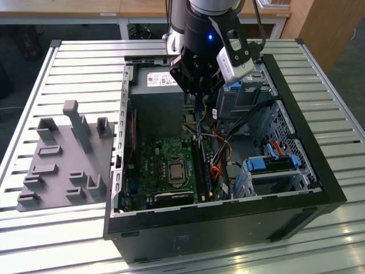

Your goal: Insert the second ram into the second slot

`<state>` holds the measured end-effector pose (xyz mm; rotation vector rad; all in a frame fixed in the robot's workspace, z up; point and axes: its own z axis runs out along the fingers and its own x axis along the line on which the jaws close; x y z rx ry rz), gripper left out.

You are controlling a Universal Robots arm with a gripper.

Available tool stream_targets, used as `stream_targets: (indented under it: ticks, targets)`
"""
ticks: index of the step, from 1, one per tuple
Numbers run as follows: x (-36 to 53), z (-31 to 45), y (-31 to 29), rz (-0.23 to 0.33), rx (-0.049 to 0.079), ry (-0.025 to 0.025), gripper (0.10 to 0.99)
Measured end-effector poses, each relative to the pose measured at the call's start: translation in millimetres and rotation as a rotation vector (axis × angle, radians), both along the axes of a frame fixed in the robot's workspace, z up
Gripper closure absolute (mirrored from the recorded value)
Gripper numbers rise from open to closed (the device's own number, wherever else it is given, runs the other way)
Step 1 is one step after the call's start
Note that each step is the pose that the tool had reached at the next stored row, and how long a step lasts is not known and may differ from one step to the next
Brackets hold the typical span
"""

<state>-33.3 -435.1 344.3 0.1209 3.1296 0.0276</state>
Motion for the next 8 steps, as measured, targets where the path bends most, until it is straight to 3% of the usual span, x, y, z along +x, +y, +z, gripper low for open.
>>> stream_targets:
  ticks: [8]
  targets:
    - [0.0, -3.4, -1.0, 0.000, 0.000, 0.0000, 0.965]
